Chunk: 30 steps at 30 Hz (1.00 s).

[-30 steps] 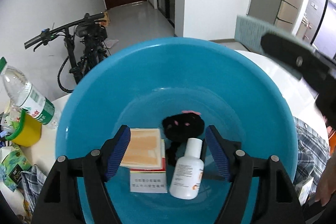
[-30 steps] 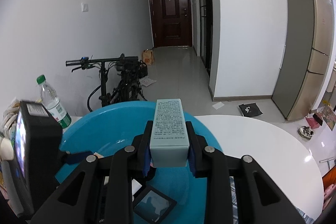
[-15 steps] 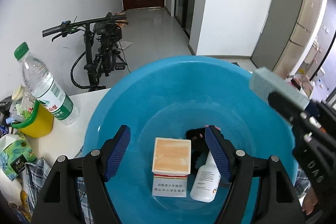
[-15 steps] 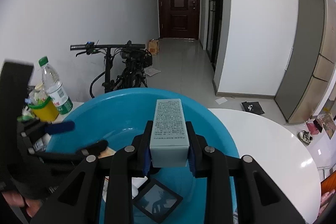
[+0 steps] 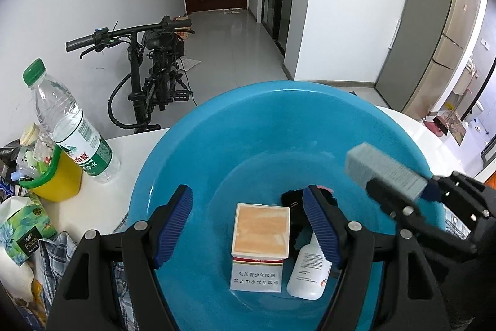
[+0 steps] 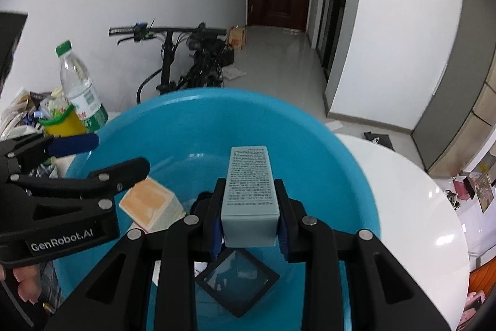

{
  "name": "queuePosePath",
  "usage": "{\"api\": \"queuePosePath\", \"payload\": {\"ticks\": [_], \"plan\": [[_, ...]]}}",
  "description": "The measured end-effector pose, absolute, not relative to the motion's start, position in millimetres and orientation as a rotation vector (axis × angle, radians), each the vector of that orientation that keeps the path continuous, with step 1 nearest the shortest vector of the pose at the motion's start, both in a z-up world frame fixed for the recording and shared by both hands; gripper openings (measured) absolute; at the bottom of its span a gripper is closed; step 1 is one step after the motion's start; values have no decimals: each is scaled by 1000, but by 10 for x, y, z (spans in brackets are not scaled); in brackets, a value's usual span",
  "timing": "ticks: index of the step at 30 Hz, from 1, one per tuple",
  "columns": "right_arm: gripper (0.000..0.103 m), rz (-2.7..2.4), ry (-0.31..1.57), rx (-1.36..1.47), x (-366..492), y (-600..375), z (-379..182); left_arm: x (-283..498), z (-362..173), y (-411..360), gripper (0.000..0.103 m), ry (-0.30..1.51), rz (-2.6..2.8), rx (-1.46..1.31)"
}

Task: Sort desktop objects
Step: 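Lower and open the right tool to drop the blue-green box into the basin, then lift both open tools up out of the blue basin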

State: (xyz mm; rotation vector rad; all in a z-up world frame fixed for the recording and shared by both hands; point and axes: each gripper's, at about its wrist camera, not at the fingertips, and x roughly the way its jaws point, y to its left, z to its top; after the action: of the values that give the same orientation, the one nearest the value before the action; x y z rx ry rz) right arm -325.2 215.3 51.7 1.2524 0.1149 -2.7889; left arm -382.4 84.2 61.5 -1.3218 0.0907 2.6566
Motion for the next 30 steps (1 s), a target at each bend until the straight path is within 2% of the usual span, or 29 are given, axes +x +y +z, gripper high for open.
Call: {"api": "queuePosePath", "payload": {"ticks": [4, 15, 16, 17, 19, 30], "plan": [[27, -2677, 152, 1383, -3271, 2129, 358, -3822, 611, 826, 76, 82, 2660, -1315], [27, -2628, 174, 1426, -3298, 2075, 271, -3834, 642, 759, 76, 60, 2669, -1317], [34, -2632, 171, 1426, -3300, 2088, 278, -3835, 643, 758, 76, 59, 2669, -1317], [56, -2645, 161, 1418, -3299, 2111, 295, -3835, 644, 755, 76, 58, 2670, -1316], [83, -2695, 142, 1377, -3288, 2150, 346, -3836, 646, 759, 76, 58, 2669, -1317], [84, -2797, 67, 1286, -3241, 2315, 551, -3790, 740, 765, 76, 15, 2675, -1269]]}}
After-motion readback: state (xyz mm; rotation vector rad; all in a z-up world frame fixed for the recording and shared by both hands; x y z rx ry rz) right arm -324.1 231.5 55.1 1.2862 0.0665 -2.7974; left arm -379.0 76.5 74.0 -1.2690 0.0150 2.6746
